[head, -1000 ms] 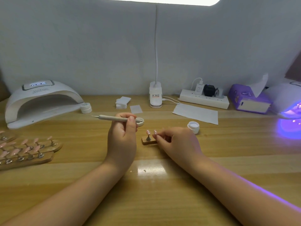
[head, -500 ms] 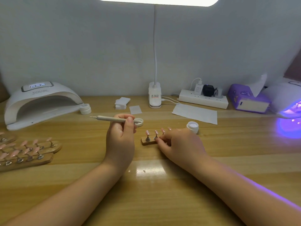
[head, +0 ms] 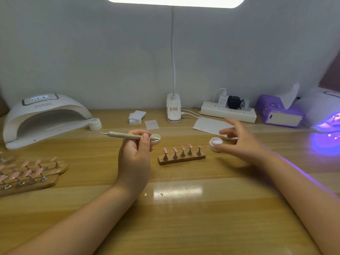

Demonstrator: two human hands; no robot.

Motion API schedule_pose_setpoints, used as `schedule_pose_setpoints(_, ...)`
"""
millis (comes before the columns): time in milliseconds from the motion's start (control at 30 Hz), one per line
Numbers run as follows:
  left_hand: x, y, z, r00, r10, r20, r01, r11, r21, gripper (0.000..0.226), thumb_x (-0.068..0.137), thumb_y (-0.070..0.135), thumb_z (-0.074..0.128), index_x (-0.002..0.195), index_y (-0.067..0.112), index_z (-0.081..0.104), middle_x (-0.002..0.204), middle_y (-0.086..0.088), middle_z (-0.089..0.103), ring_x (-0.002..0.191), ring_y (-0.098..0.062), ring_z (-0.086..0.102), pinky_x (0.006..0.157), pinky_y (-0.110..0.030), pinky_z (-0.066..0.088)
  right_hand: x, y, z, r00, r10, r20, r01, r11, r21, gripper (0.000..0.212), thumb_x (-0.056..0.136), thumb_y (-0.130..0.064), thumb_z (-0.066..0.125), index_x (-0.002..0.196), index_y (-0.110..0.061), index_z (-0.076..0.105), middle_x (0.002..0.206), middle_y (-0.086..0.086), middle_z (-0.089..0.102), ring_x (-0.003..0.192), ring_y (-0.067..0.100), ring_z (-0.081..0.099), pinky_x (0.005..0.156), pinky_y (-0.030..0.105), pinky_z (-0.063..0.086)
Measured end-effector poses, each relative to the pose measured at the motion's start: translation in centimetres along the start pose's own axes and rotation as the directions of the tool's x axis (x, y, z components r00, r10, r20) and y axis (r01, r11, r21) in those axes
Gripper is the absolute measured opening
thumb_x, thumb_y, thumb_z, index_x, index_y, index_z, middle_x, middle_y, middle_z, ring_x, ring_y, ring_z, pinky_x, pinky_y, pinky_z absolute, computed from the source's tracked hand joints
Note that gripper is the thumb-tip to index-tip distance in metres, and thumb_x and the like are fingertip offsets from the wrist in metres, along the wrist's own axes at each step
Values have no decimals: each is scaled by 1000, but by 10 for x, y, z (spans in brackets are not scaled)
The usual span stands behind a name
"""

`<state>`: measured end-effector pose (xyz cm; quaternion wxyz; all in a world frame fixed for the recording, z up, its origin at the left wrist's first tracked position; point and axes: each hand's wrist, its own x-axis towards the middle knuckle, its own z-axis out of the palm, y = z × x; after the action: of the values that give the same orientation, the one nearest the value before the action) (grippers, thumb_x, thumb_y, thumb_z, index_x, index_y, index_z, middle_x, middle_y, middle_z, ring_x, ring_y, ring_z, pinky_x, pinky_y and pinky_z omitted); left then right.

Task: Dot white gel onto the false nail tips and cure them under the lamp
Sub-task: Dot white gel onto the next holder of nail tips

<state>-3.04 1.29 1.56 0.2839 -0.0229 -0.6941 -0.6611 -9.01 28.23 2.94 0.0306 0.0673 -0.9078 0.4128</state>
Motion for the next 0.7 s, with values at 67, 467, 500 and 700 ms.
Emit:
schedule_pose_setpoints(67, 0, 0, -1, 1000, -5, 3, 5, 1000, 10, 18, 100, 17, 46, 88, 25, 58, 77, 5, 59, 73, -4, 57, 75, -27, 51, 1, 5, 0, 999, 10, 42, -7, 999, -51, 89, 68, -46, 80, 142, -30, 34, 115, -15, 57, 114, 9, 51, 94, 30, 40)
schedule_pose_setpoints(467, 2, 7, -4, 999, 0, 38, -1, 1000, 24, 17, 100, 17, 48, 88, 21, 59, 70, 17, 64, 71, 2, 59, 69, -15, 50, 2, -1, 5, 989, -47, -139, 43, 999, -34, 33, 66, -44, 81, 92, -31, 64, 95, -16, 65, 94, 4, 59, 83, 34, 49)
schedule_pose_setpoints(500, 3, 11, -5, 998, 12, 55, -14, 999, 34, 17, 99, 18, 48, 88, 20, 60, 71, 16, 65, 71, 2, 60, 68, -14, 50, 2, -6, 5, 982, -77, -170, 73, 997, -30, 32, 67, -42, 81, 92, -32, 63, 94, -16, 65, 94, 3, 58, 82, 33, 49)
schedule_pose_setpoints(700, 7, 42, -4, 993, 78, 90, -78, 997, -3, 18, 99, 22, 50, 86, 20, 63, 69, 12, 65, 69, -1, 61, 66, -13, 50, -10, -50, 14, 944, -307, -123, 289, 947, -142, 32, 68, -39, 81, 92, -32, 61, 89, -19, 63, 86, -4, 57, 66, 14, 38)
